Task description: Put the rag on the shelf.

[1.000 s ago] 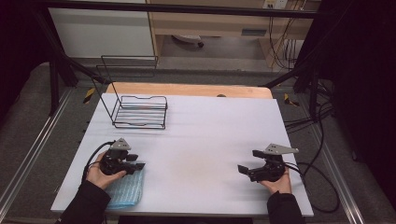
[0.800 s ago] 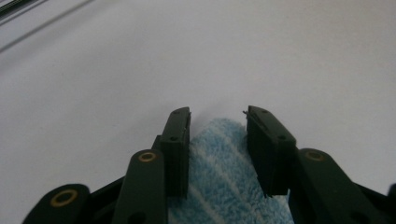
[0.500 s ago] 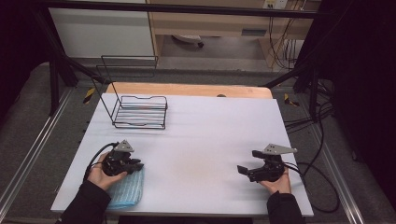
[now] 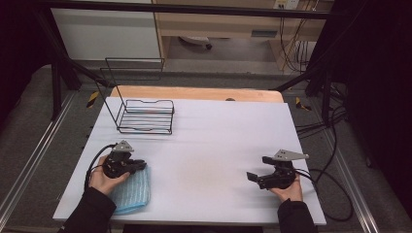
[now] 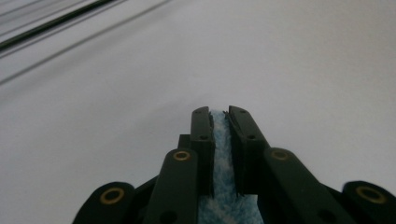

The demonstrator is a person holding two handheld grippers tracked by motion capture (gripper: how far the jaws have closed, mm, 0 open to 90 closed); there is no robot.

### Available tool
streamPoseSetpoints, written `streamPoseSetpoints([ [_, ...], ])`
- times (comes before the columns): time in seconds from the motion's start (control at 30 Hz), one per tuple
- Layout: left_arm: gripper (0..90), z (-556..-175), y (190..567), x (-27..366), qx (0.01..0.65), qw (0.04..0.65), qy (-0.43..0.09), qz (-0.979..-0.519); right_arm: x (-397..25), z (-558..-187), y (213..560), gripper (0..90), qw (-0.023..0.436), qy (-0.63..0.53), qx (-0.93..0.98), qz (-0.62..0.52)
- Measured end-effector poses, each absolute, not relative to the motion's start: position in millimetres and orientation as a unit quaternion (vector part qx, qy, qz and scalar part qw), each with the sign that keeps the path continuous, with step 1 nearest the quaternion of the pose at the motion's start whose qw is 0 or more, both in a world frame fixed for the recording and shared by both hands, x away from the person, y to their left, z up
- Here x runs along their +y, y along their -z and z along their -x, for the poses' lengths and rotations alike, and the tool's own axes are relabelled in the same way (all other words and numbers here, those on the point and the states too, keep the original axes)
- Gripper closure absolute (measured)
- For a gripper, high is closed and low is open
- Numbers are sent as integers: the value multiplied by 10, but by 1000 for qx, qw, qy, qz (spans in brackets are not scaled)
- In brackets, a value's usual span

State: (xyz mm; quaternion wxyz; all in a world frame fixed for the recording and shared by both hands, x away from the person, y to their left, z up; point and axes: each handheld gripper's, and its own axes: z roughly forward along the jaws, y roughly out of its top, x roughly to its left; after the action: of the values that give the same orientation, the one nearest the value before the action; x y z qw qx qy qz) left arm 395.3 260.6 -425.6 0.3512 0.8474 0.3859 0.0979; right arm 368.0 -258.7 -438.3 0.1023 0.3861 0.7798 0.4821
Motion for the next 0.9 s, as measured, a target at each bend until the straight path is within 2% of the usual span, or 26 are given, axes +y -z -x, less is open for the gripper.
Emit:
streamPoseSetpoints([
  [0.47,804,-4124,4249,2705,436,367,-156,-807,-2578,-3688,4391,12,101,-479,781,-387],
  [0.67,784,-4234,4339,2717,455,351,-168,-801,-2571,-3686,4393,13,101,-480,780,-388],
  [0.77,706,-4230,4348,2711,456,346,-173,-801,-2571,-3686,4396,13,102,-479,781,-387],
  [0.9,498,-4170,4259,2716,454,348,-185,-799,-2575,-3683,4393,14,103,-480,781,-386],
])
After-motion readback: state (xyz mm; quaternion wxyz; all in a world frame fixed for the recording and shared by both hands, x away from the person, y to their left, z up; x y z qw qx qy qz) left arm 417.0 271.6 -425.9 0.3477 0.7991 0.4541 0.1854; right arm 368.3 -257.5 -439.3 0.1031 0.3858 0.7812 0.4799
